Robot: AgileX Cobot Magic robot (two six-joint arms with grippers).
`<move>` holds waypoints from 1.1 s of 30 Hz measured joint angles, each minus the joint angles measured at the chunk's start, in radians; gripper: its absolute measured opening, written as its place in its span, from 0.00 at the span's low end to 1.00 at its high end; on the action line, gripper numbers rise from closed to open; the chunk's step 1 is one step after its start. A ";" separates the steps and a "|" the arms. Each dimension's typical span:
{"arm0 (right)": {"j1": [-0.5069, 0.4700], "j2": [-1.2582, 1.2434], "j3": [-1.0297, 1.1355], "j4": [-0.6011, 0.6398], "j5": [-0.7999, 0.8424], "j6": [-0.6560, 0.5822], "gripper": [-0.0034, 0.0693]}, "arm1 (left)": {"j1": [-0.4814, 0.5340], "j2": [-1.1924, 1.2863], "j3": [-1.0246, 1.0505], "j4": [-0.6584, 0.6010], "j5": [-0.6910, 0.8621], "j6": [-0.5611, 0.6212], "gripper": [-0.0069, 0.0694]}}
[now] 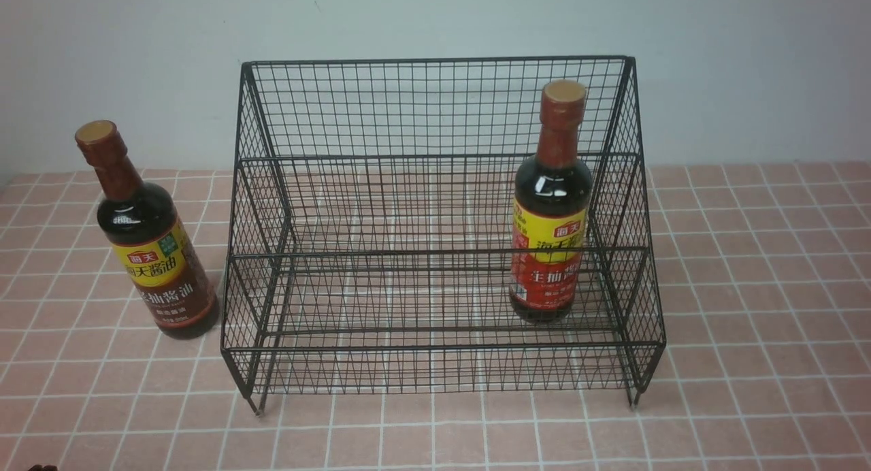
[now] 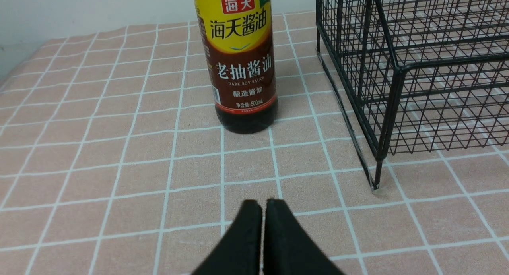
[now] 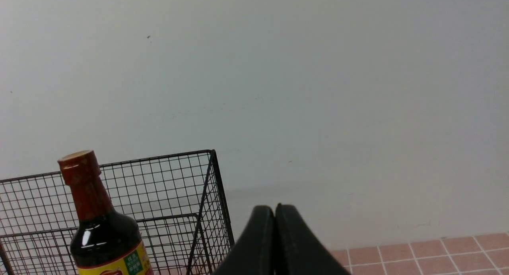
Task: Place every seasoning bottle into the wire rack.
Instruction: Use the left arm to grab the condiment bottle closest to it
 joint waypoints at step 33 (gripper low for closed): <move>0.000 -0.228 0.193 -0.127 0.405 -0.028 0.04 | 0.000 0.000 0.000 0.000 0.000 0.000 0.08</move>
